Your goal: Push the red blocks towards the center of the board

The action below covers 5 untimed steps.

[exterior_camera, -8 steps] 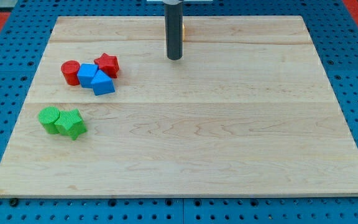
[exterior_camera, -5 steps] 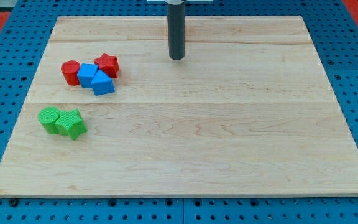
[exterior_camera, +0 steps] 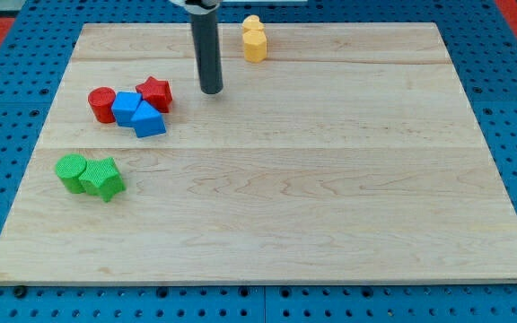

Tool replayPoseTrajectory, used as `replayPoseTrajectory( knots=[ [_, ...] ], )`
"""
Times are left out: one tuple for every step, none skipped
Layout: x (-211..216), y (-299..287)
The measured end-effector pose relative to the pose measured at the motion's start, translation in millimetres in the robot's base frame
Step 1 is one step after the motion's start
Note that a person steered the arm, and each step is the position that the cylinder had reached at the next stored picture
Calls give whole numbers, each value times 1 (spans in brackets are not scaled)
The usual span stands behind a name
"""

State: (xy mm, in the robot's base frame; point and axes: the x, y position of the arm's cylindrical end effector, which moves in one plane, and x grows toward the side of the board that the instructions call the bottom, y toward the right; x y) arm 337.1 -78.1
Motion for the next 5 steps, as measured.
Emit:
replayPoseTrajectory(
  knots=[
    [0, -8],
    [-4, -10],
    [-16, -14],
    [-17, -29],
    [-18, -46]
  ],
)
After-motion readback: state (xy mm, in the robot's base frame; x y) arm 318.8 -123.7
